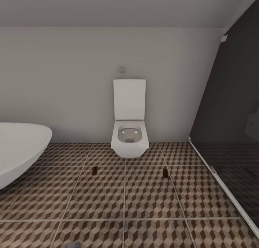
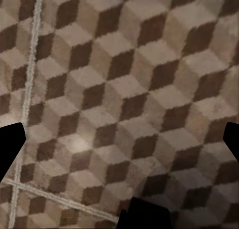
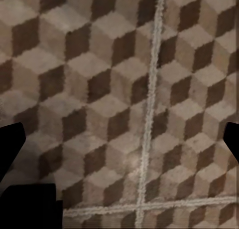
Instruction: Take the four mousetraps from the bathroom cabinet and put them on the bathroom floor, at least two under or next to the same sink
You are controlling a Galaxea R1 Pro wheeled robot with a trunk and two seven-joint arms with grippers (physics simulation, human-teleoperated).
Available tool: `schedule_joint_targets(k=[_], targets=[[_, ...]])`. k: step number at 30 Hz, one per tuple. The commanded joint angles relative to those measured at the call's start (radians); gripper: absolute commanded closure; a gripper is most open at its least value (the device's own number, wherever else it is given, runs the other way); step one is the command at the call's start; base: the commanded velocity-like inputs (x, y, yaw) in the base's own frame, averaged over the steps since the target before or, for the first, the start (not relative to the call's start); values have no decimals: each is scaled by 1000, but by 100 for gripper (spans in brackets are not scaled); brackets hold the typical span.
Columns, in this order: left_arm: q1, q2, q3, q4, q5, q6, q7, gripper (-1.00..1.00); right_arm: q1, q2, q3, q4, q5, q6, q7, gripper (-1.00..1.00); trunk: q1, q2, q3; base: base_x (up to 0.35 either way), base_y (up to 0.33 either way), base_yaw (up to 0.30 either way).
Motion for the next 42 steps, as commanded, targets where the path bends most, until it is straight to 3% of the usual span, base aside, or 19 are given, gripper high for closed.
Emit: schedule_joint_targets(k=[1,27,42], targets=[[-1,1,-4,-4,0,2,7,-100,0,-1,9,-3,-10,-1,-5,-100,-4,7,2,0,0,0],[0,1,-4,-5,0,2,0,-100,0,-1,9,-3,-10,-1,-5,-100,-104,189,84,0,0,0],[0,1,-4,-6,0,2,0,-100,0,1,10,-5,-10,-1,-4,-100,-104,189,84,0,0,0]])
